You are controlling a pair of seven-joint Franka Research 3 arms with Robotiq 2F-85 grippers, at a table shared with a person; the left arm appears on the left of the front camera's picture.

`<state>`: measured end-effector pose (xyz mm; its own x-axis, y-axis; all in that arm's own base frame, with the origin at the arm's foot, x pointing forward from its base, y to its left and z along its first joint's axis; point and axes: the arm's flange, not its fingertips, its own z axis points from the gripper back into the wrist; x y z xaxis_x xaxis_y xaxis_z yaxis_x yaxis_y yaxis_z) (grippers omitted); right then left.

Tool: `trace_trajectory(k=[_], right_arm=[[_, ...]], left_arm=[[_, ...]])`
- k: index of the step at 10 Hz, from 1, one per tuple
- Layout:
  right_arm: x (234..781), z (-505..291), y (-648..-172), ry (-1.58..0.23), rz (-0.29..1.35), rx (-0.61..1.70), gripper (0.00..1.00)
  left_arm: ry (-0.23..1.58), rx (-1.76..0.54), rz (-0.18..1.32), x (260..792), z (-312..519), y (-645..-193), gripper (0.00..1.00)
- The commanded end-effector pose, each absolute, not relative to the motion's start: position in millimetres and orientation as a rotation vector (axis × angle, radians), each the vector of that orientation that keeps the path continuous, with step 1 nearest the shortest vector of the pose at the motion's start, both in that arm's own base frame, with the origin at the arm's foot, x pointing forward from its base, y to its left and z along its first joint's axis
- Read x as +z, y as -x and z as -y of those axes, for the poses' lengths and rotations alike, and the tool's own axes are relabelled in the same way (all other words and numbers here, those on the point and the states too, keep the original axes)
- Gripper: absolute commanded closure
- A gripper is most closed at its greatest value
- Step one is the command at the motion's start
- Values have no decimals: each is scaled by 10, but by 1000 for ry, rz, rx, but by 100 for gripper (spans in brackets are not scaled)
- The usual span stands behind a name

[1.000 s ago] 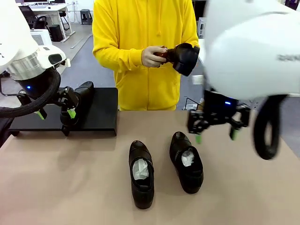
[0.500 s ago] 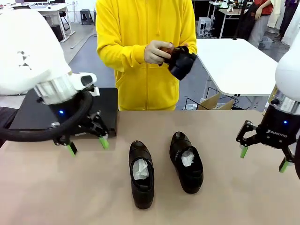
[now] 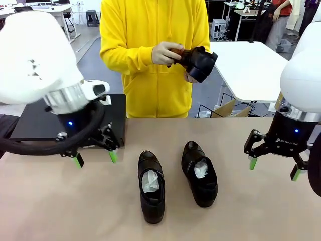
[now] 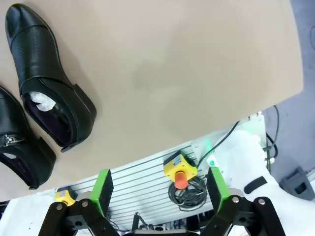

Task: Organize the shoes by placing them on the stand.
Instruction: Place the Shoe from the middle of the table onto the Shoes Stand.

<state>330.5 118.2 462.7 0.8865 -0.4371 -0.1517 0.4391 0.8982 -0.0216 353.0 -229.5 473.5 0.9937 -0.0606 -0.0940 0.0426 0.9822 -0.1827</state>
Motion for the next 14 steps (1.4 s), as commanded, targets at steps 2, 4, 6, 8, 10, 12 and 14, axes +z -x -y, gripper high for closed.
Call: trace_trajectory(k=[2, 4, 6, 8, 10, 12, 14], right_arm=[[4644, -1139, -3340, -16, -143, -449, 0], [4644, -1139, -3340, -16, -143, -449, 0], [4644, -1139, -3340, -16, -143, -449, 0], [4644, -1139, -3340, -16, -143, -449, 0], [4644, -1139, -3340, -16, -143, -449, 0], [4644, -1139, -3340, -16, -143, -449, 0], [4644, -1139, -3340, -16, -143, -449, 0]], left_arm=[[162, -42, -110, 4311, 2876, -3533, 0], [187, -41, -144, 4103, 3048, -3556, 0], [178, -2, -136, 3886, 3186, -3633, 0], [154, 11, -166, 3728, 3297, -3627, 0], [101, 38, -239, 3578, 3327, -3626, 0], [107, 41, -232, 3475, 3304, -3688, 0], [118, 26, -219, 3412, 3273, -3728, 31]])
